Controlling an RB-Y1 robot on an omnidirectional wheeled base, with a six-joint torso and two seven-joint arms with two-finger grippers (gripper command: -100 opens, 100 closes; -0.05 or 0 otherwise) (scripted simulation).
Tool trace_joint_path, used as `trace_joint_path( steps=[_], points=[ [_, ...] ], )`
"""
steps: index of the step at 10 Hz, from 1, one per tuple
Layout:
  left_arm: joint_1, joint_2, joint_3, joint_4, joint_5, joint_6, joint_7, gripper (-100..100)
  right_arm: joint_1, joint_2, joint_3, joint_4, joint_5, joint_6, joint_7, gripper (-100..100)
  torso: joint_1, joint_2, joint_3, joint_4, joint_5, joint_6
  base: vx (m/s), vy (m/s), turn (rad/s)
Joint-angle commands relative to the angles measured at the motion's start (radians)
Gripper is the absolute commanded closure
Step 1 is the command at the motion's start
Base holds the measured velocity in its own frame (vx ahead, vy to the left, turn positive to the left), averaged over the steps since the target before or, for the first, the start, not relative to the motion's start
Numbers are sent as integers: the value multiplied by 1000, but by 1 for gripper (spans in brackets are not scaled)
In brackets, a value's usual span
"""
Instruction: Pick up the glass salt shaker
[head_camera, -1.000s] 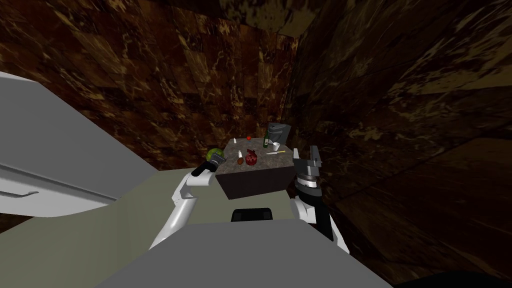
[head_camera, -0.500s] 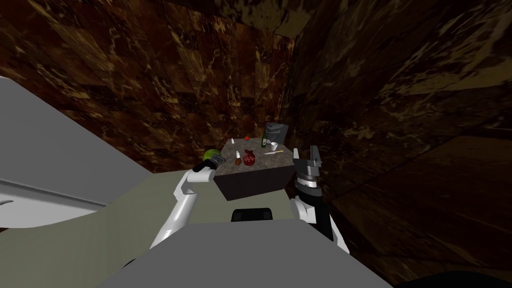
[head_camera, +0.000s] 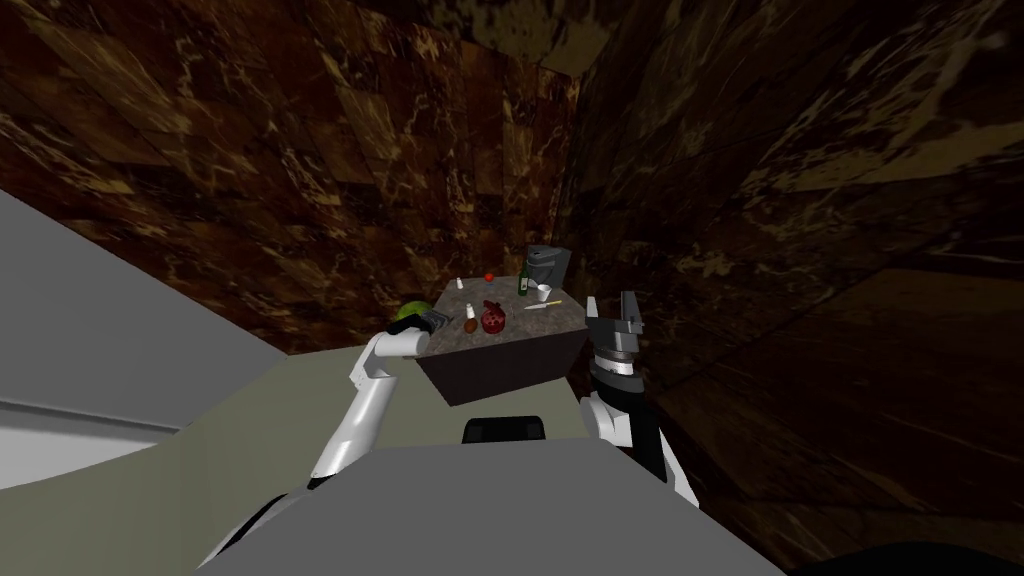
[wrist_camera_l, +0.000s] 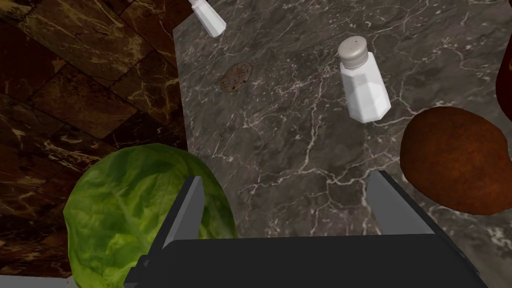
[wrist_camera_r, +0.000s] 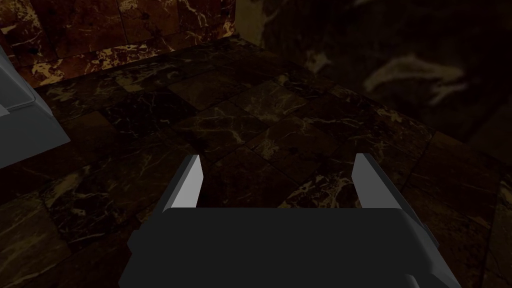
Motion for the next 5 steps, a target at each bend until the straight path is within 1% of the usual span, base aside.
trace_joint_path(
  steps=[1,2,3,4,5],
  points=[
    [-28,1,18,25,16,50,32,-100,0,0,0,0,0,0,0,0,0,0,0,0,0,0,27,-20,-102],
    [-28,1,18,25,16,61,32,-100,0,0,0,0,0,0,0,0,0,0,0,0,0,0,26,-10,-52],
    [-53,3,35,48,31,98,56,-100,0,0,0,0,0,0,0,0,0,0,0,0,0,0,38,-15,-92],
    [-53,3,35,48,31,104,56,-100,0,0,0,0,0,0,0,0,0,-1,0,0,0,0,33,-14,-55],
    [-76,5,51,71,46,144,78,-100,0,0,0,0,0,0,0,0,0,-1,0,0,0,0,41,-11,-110]
  ],
)
